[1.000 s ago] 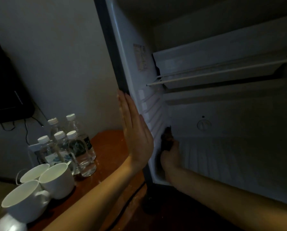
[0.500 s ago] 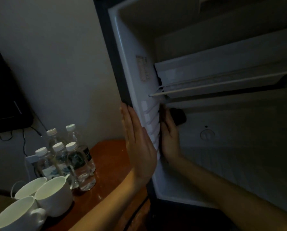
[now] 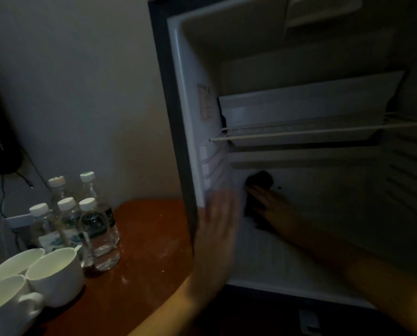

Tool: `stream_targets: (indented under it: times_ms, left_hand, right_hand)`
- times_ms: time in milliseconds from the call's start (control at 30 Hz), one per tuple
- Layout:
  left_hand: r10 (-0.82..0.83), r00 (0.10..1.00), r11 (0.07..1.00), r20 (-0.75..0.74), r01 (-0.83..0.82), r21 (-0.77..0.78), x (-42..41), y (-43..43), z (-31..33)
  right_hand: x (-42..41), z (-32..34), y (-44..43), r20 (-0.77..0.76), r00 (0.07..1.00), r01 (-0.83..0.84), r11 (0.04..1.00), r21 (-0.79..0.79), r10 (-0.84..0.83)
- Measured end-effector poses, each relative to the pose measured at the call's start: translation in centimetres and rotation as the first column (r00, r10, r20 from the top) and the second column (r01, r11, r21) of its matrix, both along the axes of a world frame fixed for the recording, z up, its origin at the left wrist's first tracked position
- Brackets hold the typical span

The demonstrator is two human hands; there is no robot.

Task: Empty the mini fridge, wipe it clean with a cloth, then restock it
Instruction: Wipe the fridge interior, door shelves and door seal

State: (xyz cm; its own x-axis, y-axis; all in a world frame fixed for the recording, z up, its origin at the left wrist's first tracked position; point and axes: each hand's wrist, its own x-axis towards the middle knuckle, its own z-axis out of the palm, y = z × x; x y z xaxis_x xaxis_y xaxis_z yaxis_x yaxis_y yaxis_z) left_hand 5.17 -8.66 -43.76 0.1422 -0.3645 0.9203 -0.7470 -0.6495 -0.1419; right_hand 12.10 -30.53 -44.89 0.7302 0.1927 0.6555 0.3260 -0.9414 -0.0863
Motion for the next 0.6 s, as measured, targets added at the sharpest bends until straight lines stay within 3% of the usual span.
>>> stream_targets:
  times_ms: [33, 100, 133, 167, 233, 267, 300, 467, 600]
  left_hand:
    - [-0.06, 0.998, 0.992, -0.038, 0.063, 0.111, 0.1, -0.9, -2.0]
    - [-0.037, 0.923, 0.978, -0.383, 0.113, 0.177, 0.1, -2.4, -4.5]
    - [0.048, 0.795, 0.975, -0.604, 0.095, 0.202, 0.2, -2.8, -4.6]
    - [0.131, 0.678, 0.965, -0.723, 0.08, 0.251, 0.8, -3.1, -4.4]
    - [0.268, 0.624, 0.909, -0.734, 0.09, 0.408, 2.9, -3.3, -4.7]
    - [0.296, 0.547, 0.894, -0.783, 0.129, 0.428, 3.5, -3.8, -4.5]
    - [0.3, 0.526, 0.895, -0.796, 0.134, 0.426, 3.9, -4.2, -4.3]
    - [0.243, 0.534, 0.933, -0.81, 0.099, 0.345, 4.7, -5.5, -4.6]
    - [0.185, 0.534, 0.951, -0.825, 0.114, 0.287, 4.9, -5.4, -4.5]
  right_hand:
    - [-0.2, 0.4, -0.7, 0.127, 0.992, -0.008, 0.989, -0.146, 0.027]
    - [0.0, 0.4, -3.0, 0.236, 0.969, 0.035, 0.9, -0.435, 0.076]
    - [0.5, 0.3, -4.1, 0.244, 0.963, 0.026, 0.869, -0.494, 0.11]
    - [0.4, 0.6, -4.6, 0.222, 0.967, 0.005, 0.861, -0.508, 0.125]
    - [0.5, 1.5, -4.6, 0.21, 0.968, 0.001, 0.833, -0.554, 0.138]
    - [0.6, 2.3, -4.0, 0.193, 0.971, 0.001, 0.8, -0.601, 0.144]
    - [1.0, 2.9, -3.1, 0.17, 0.976, -0.002, 0.779, -0.627, 0.139]
    - [4.0, 5.1, 1.5, 0.285, 0.944, -0.014, 0.881, -0.473, 0.168]
    - [3.8, 6.2, 0.0, 0.338, 0.903, 0.03, 0.743, -0.669, 0.267]
